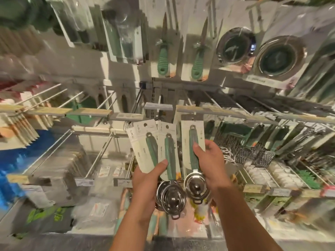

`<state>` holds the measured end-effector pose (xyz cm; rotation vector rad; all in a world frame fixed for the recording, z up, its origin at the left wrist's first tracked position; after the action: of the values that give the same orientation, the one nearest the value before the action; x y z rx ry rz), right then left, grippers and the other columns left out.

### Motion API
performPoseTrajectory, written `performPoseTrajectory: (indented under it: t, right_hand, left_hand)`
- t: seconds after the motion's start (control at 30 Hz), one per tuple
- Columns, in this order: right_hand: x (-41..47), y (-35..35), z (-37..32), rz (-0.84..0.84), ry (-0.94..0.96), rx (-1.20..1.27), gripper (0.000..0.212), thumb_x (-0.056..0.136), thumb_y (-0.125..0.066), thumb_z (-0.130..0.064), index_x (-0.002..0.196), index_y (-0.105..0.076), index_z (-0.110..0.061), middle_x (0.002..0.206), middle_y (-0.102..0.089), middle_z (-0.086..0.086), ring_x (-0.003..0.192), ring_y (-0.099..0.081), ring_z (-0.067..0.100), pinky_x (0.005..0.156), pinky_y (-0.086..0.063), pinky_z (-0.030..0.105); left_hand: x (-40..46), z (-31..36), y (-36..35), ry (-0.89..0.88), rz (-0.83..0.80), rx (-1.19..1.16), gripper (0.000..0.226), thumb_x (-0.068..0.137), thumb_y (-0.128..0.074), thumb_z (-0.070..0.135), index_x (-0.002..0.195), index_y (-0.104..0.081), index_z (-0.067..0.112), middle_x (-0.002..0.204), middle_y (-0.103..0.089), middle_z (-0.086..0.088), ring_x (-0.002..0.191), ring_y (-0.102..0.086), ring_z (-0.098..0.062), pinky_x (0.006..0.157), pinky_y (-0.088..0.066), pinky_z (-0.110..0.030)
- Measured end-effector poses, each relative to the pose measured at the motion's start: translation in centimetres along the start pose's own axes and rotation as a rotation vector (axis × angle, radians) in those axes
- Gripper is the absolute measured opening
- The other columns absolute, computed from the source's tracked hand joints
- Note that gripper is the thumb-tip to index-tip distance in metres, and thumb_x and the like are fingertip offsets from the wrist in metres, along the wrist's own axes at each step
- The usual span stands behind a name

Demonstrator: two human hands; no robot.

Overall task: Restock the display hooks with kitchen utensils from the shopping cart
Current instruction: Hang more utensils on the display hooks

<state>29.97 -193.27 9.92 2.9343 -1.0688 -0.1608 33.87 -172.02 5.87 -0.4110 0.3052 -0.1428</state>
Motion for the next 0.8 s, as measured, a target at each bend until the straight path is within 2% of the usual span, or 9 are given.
performPoseTrajectory:
  t: [0.13,0.27,0.4,0.47,0.5,0.57,0.67,0.73,0.8]
  right_hand:
    - [1.6,-0.6,-0.2,0.000,-0.025,-0.035,0.029,0.099,-0.067,-0.034,0.127,-0.062,-0.028,0.118,-0.072,-0.008,0.109,-0.069,0.015,0.101,-0.054,0.046]
    - [4.1,-0.8,-1.3,0.061,0.012,-0.198,0.042,0.099,-0.065,-0.037,0.139,-0.056,-0.025,0.130,-0.066,-0.003,0.111,-0.064,0.020,0.096,-0.054,0.042]
    - [5.9,-1.7,-1.7,0.045,-0.006,-0.347,0.063,0.102,-0.060,-0.040,0.157,-0.040,-0.017,0.156,-0.047,0.003,0.133,-0.052,0.028,0.109,-0.044,0.042]
    - [6.1,-2.0,-1.5,0.019,-0.047,-0.377,0.067,0.103,-0.059,-0.036,0.160,-0.032,-0.015,0.159,-0.043,0.007,0.138,-0.049,0.032,0.106,-0.044,0.041]
    - [5.8,-2.0,-1.6,0.010,-0.071,-0.353,0.066,0.103,-0.060,-0.033,0.160,-0.031,-0.015,0.157,-0.045,0.008,0.135,-0.052,0.031,0.100,-0.046,0.041]
    - [4.5,-2.3,-1.5,-0.016,-0.103,-0.222,0.056,0.103,-0.061,-0.031,0.154,-0.042,-0.017,0.145,-0.055,0.006,0.125,-0.058,0.027,0.094,-0.049,0.041]
    - [1.4,-3.8,-1.1,-0.207,-0.149,0.024,0.029,0.105,-0.059,-0.030,0.129,-0.064,-0.017,0.118,-0.073,0.002,0.098,-0.071,0.018,0.080,-0.054,0.033]
    - [-0.4,-4.6,-0.3,-0.305,-0.170,0.066,0.024,0.106,-0.055,-0.030,0.120,-0.070,-0.016,0.107,-0.079,0.001,0.097,-0.076,0.020,0.084,-0.059,0.039]
    - [-1.4,-4.8,0.7,-0.306,-0.181,0.060,0.024,0.106,-0.055,-0.031,0.116,-0.073,-0.017,0.106,-0.080,0.000,0.102,-0.075,0.021,0.095,-0.057,0.045]
  left_hand:
    - [0.7,0.5,-0.3,-0.001,0.025,-0.004,0.049,0.079,-0.088,0.017,0.123,-0.069,0.024,0.111,-0.079,0.003,0.105,-0.075,-0.024,0.100,-0.057,-0.051]
    - [1.3,0.6,-0.4,0.000,0.036,0.007,0.049,0.080,-0.088,0.015,0.124,-0.069,0.023,0.110,-0.079,0.004,0.102,-0.076,-0.021,0.097,-0.059,-0.048]
    - [1.7,0.4,-0.5,-0.001,0.059,-0.010,0.049,0.080,-0.087,0.013,0.125,-0.068,0.021,0.108,-0.080,0.004,0.098,-0.077,-0.020,0.092,-0.061,-0.044]
    - [1.8,0.3,-0.6,0.002,0.060,-0.008,0.049,0.081,-0.087,0.011,0.126,-0.068,0.020,0.108,-0.080,0.003,0.099,-0.077,-0.021,0.092,-0.061,-0.044]
    - [1.8,0.3,-0.5,0.005,0.061,-0.007,0.050,0.081,-0.086,0.011,0.126,-0.068,0.019,0.109,-0.080,0.002,0.100,-0.077,-0.022,0.094,-0.060,-0.046]
    - [2.0,0.1,-0.5,0.006,0.058,-0.003,0.048,0.081,-0.086,0.011,0.125,-0.068,0.020,0.110,-0.080,0.001,0.103,-0.076,-0.024,0.098,-0.058,-0.050]
    - [2.4,-0.3,-0.5,0.013,0.059,0.001,0.046,0.080,-0.087,0.012,0.121,-0.069,0.021,0.109,-0.080,0.000,0.104,-0.076,-0.025,0.098,-0.058,-0.052]
    - [2.5,-0.5,-0.6,0.016,0.057,0.003,0.045,0.080,-0.086,0.011,0.121,-0.069,0.020,0.109,-0.080,-0.002,0.103,-0.076,-0.027,0.098,-0.058,-0.054]
    - [2.6,-0.5,-0.6,0.012,0.050,0.000,0.043,0.082,-0.085,0.010,0.121,-0.070,0.018,0.109,-0.080,-0.004,0.102,-0.076,-0.028,0.098,-0.058,-0.054]
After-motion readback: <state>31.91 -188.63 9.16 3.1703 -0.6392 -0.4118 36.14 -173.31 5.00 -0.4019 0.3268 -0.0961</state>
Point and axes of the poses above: each hand's wrist, its own x-axis towards the middle knuckle, its own y-axis out of the back of the hand, z = x × y, the point moved 9 cm from there along x, towards the middle knuckle
